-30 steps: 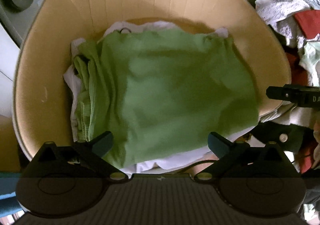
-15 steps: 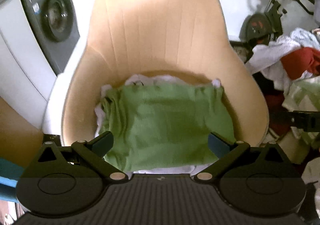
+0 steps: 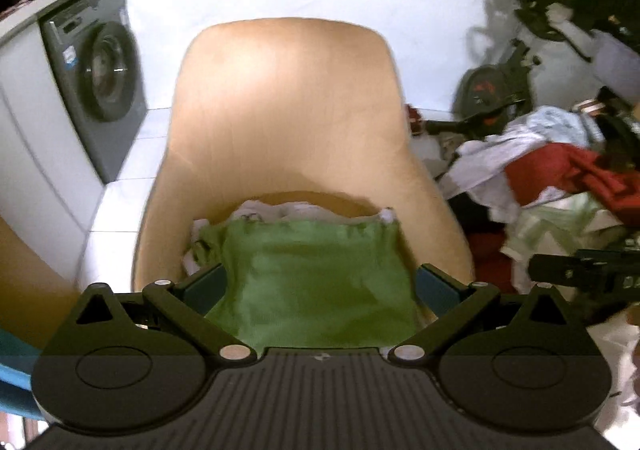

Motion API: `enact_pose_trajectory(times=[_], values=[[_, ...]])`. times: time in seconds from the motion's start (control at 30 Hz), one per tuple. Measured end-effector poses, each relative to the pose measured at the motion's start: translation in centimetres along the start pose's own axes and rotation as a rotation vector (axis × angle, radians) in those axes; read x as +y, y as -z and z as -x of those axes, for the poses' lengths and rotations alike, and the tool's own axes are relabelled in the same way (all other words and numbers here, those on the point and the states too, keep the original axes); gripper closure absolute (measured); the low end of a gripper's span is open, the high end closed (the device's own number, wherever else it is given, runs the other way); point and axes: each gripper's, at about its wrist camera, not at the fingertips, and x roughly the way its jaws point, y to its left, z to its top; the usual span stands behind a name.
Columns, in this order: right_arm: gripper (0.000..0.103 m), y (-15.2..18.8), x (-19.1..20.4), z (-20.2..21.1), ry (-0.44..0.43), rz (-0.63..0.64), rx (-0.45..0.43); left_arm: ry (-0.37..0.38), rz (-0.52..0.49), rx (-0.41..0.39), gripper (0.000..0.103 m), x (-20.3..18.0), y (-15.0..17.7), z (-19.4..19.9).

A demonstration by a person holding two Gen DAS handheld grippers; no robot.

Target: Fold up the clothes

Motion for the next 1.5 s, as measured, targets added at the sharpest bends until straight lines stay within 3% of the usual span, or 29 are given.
enact_pose_trajectory(times=[0.07,0.27,0.63,0.93,1.13,1.37,1.5], values=[[0.001,0.7,1.2,1.7,0.022,0.005,-0.018,0.019,-0.005,-0.021,0.001,0.4,0.4,1.5],[0.001,4.4,5.2,5.9,0.063,-0.043,-0.060,-0.083,-0.092,-0.034,0.001,1.2,2.1,4.5],[0.001,12.6,12.7,11.9,0.170,-0.063,-0.079,0.017,-0.143,-0.040,0.001,4.0,7.0,10.2],[0.001,16.9,16.3,16.4,0.235,-0.040,-0.065,0.065,-0.125,-0.023,0.001,4.3,9.7,13.8],[0.001,18.7,17.0,18.6,0.238,-0.028,-0.078,0.038,-0.098,-0.026,0.001,4.2,11.6,16.1],[0.001,21.1,15.5,20.0,0.241,0.001,-0.071,-0.058,-0.050,0.009,0.001,3.0,14.6,17.6],[0.001,21.8,14.0,21.5,0.228,-0.008,-0.091,-0.086,-0.028,-0.018,0.001,1.9,15.1,18.7]])
